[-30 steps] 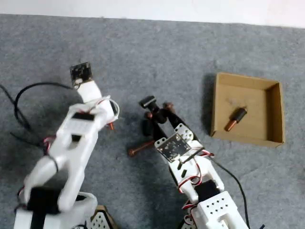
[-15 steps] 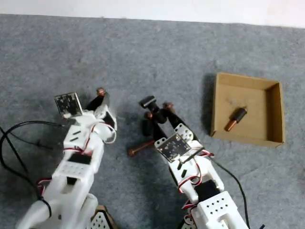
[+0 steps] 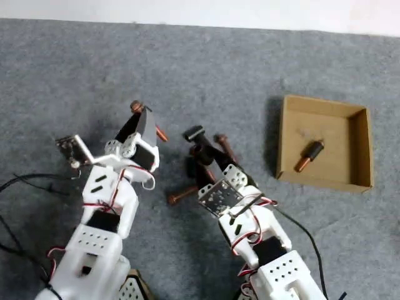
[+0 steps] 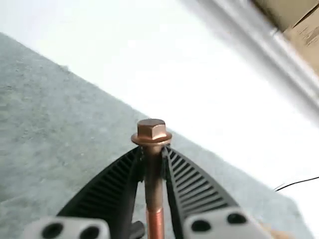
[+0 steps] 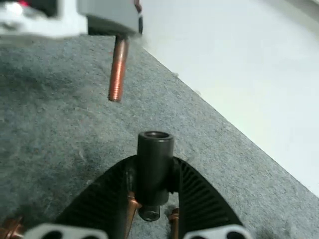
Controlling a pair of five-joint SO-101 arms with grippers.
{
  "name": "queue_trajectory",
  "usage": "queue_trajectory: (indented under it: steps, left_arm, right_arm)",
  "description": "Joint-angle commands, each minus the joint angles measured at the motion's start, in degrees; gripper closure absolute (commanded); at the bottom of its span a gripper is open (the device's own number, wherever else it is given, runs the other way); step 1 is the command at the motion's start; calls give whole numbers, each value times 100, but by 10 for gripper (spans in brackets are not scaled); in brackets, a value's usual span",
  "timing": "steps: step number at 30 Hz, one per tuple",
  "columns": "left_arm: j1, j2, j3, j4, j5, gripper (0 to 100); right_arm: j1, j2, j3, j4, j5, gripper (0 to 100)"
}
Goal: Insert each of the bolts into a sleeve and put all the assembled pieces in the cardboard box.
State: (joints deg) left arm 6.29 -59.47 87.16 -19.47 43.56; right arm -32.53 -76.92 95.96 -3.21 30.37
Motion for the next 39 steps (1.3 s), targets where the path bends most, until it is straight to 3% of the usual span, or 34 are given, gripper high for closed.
queue_trajectory:
  steps: [1,7,15,39]
  left_arm:
    - [242,-585,31,-123,158,995]
    - [1007,-1235,365,-123,141,995]
    - [1446,-1349,400,-114,-229,995]
    - [1727,-1323,163,-123,-220,995]
  right_arm:
    - [-75,-40,629,-13,70,992]
    - [-75,-40,629,-13,185,992]
    - [-66,-40,629,-4,422,993]
    - [-101,-40,629,-4,431,993]
